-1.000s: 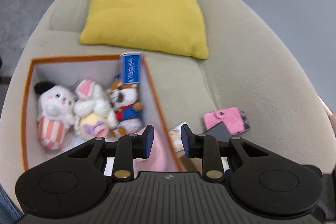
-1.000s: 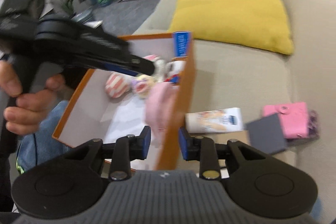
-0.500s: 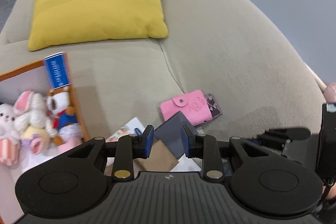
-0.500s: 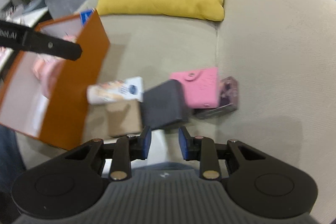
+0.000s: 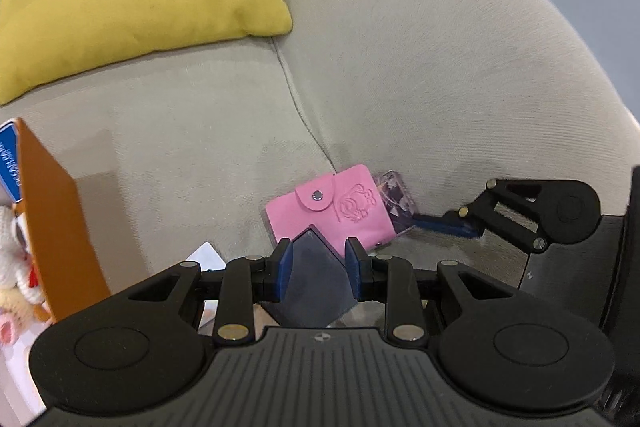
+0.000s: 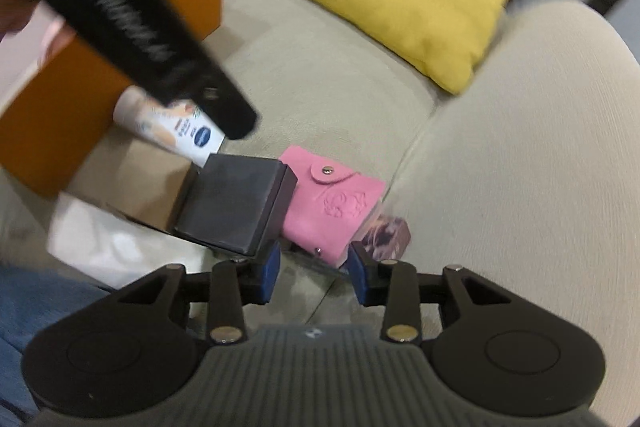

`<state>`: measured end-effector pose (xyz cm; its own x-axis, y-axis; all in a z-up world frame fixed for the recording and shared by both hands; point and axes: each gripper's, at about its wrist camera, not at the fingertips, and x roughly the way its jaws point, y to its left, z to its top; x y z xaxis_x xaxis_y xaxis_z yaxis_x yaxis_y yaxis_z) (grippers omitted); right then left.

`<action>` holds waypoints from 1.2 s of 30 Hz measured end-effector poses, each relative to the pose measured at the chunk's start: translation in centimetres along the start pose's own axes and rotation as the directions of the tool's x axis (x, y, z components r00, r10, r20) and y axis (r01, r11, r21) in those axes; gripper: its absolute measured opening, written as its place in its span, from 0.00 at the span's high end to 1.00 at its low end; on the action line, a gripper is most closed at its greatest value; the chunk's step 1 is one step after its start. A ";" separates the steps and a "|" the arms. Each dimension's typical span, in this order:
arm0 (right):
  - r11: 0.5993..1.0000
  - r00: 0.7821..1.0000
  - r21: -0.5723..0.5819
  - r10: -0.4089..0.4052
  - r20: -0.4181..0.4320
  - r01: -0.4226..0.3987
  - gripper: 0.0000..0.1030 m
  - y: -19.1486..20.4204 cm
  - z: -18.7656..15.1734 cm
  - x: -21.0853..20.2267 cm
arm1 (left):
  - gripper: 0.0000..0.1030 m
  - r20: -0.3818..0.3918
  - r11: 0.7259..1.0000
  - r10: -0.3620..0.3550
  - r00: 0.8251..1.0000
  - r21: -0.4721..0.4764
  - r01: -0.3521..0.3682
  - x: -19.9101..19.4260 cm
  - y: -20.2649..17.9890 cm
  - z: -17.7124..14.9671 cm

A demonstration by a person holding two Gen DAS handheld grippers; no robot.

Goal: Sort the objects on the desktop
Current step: 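Move the right gripper toward the black case and pink wallet, then grasp the pink wallet with the left gripper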

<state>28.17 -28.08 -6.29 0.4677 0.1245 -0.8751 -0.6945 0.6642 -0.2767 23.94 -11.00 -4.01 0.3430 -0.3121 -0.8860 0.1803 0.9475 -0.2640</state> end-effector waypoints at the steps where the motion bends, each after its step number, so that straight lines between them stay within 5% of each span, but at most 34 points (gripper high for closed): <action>1: 1.000 1.000 -0.030 -0.002 0.005 0.002 0.50 0.0 0.0 0.3 | 0.69 -0.008 1.000 0.002 1.000 -0.002 -0.002 0.4 0.1 0.2; 3: 0.997 1.000 -0.083 -0.005 0.009 0.006 0.40 0.0 0.0 0.9 | 0.69 -0.023 1.000 0.007 1.000 -0.007 -0.008 1.3 0.3 0.6; 22: 0.982 0.999 -0.190 0.016 -0.048 -0.025 0.34 -1.2 2.0 6.0 | 0.69 -0.078 0.998 0.028 0.997 -0.045 -0.031 6.0 1.7 2.1; 30: 0.998 1.000 -0.062 -0.006 -0.030 0.004 0.81 -3.5 2.5 5.2 | 0.63 -0.055 0.997 0.032 0.998 -0.069 -0.036 4.9 2.0 2.4; 36: 0.999 0.999 -0.049 0.014 -0.044 -0.016 0.80 -3.5 2.7 4.8 | 0.63 -0.051 0.997 0.028 0.998 -0.074 -0.031 4.7 2.3 2.8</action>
<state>34.31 -27.87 -8.43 0.4341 0.1013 -0.8952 -0.7279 0.6249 -0.2822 28.51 -10.51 -7.76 0.3005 -0.2819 -0.9112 0.1007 0.9594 -0.2636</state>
